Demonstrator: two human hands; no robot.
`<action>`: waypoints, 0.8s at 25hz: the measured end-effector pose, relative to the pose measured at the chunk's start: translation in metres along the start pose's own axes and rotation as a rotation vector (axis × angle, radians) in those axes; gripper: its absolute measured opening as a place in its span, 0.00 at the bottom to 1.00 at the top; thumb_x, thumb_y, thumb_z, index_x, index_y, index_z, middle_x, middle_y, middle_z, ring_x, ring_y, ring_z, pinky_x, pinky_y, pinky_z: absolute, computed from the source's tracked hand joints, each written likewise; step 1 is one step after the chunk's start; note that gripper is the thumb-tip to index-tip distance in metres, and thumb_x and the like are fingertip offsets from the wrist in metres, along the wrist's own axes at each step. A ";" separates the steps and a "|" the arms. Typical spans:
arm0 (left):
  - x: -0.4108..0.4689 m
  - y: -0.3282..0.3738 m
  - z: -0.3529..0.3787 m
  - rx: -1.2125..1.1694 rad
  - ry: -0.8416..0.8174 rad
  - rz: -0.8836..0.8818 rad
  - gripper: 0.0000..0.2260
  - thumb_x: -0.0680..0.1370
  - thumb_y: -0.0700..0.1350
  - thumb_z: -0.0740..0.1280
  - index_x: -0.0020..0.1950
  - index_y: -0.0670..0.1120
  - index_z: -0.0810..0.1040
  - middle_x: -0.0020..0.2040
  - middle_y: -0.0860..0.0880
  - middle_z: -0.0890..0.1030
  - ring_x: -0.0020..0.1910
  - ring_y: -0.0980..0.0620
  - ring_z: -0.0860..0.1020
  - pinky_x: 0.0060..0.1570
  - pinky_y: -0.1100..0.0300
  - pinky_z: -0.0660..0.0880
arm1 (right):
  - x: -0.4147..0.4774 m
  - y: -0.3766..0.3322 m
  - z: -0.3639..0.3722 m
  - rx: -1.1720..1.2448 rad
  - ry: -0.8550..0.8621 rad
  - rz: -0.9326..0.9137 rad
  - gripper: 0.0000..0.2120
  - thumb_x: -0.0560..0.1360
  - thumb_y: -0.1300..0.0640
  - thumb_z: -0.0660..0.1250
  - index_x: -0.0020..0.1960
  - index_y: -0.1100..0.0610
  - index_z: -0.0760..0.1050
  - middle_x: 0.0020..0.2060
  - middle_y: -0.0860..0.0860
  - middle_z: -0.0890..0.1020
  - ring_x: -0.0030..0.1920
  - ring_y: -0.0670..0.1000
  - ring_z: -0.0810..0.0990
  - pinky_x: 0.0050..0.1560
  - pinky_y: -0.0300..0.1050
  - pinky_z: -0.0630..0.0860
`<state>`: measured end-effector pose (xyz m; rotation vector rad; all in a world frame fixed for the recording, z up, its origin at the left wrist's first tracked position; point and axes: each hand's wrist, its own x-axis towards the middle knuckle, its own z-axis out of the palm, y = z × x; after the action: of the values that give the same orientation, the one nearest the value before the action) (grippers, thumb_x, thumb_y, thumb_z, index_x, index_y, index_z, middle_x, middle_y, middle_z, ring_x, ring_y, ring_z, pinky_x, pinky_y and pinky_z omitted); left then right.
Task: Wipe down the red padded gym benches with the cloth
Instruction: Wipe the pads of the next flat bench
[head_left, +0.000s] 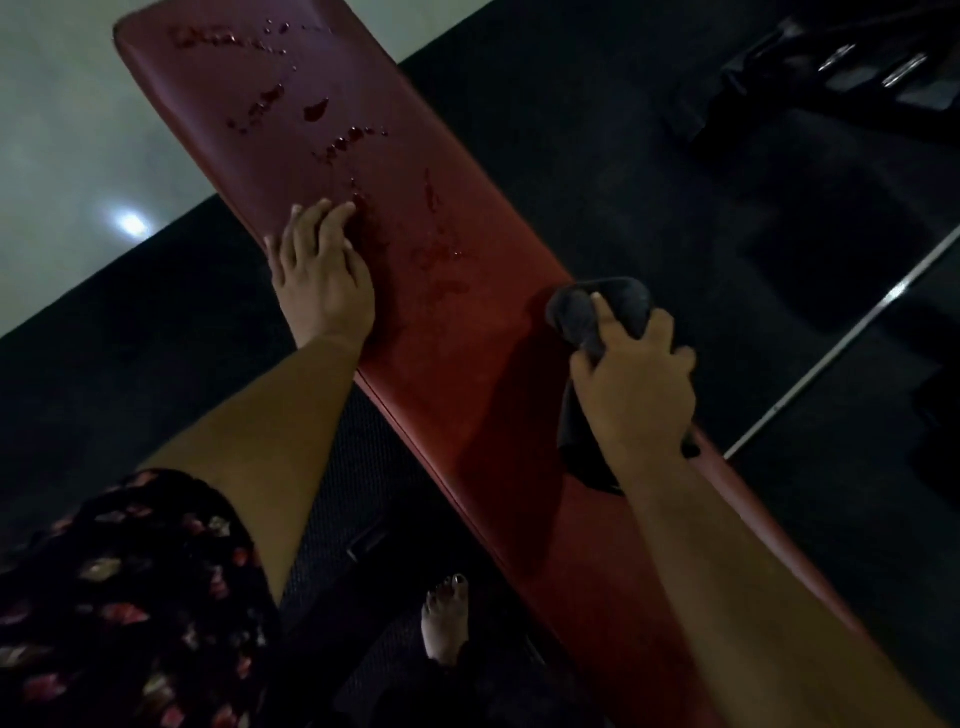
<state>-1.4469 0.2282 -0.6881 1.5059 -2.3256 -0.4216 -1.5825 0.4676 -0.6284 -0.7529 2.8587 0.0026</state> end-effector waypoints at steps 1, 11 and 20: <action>0.000 -0.001 0.001 -0.020 0.008 -0.007 0.19 0.82 0.45 0.53 0.72 0.53 0.71 0.74 0.51 0.68 0.77 0.48 0.59 0.78 0.48 0.47 | 0.010 -0.006 -0.001 0.024 -0.021 0.050 0.26 0.79 0.44 0.59 0.76 0.39 0.60 0.72 0.57 0.62 0.60 0.64 0.69 0.42 0.49 0.68; -0.002 -0.008 0.005 -0.110 0.028 0.002 0.20 0.81 0.46 0.53 0.70 0.52 0.74 0.72 0.50 0.71 0.77 0.47 0.61 0.77 0.49 0.47 | -0.011 -0.091 0.002 -0.102 0.012 -0.331 0.30 0.73 0.45 0.69 0.73 0.43 0.66 0.68 0.57 0.70 0.53 0.62 0.74 0.41 0.52 0.76; 0.000 -0.011 0.005 -0.145 -0.009 -0.002 0.19 0.81 0.46 0.55 0.70 0.52 0.73 0.73 0.51 0.70 0.77 0.48 0.59 0.77 0.51 0.43 | -0.087 -0.108 0.010 -0.194 -0.099 -0.556 0.36 0.64 0.40 0.76 0.70 0.45 0.72 0.63 0.57 0.75 0.51 0.63 0.77 0.37 0.54 0.78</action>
<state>-1.4398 0.2244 -0.6969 1.4403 -2.2480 -0.5853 -1.4537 0.4169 -0.6180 -1.5115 2.4847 0.2341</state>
